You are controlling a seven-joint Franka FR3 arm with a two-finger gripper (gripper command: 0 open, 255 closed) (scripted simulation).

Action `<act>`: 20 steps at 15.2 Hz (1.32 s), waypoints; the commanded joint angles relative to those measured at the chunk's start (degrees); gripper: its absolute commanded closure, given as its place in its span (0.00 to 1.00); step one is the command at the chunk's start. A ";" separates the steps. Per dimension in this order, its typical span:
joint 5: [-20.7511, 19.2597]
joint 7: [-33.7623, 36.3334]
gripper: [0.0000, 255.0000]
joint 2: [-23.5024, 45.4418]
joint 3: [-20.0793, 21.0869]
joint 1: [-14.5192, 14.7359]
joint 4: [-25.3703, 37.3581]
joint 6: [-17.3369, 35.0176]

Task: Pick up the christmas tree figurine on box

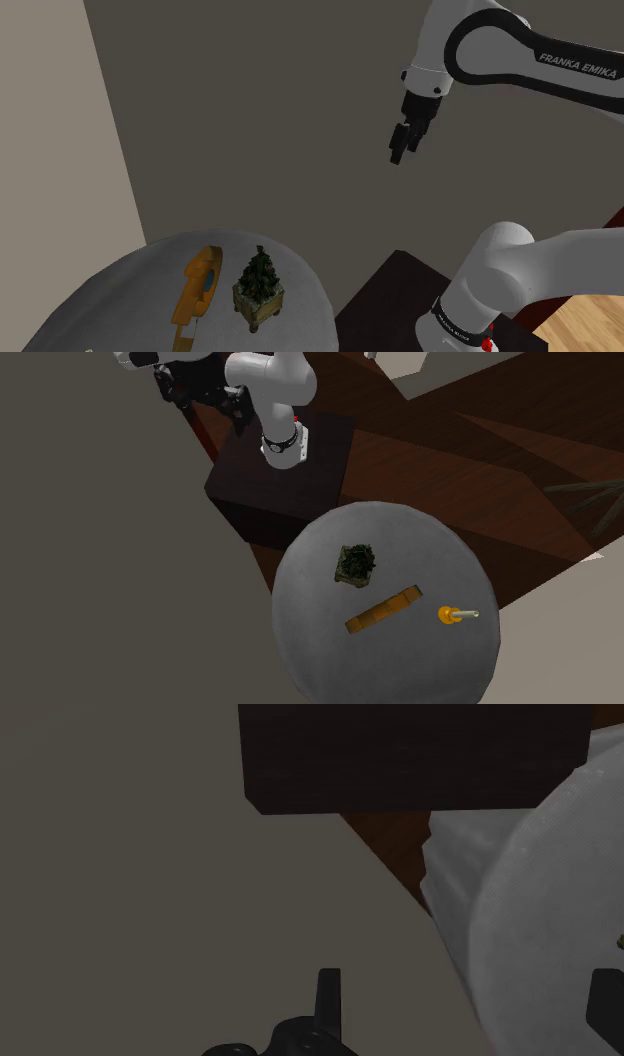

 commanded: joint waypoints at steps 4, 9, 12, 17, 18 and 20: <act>2.56 5.01 0.00 -1.99 3.93 0.84 -4.22 4.04; 6.76 13.40 0.00 -3.24 11.20 2.29 -9.62 11.33; 9.05 18.51 0.00 -2.60 16.00 2.94 -11.79 16.06; 11.88 27.29 0.00 0.83 24.78 3.00 -13.44 24.40; 12.21 29.12 0.00 1.85 26.65 2.78 -13.46 26.11; 12.60 32.86 0.00 4.19 30.57 1.99 -13.21 29.51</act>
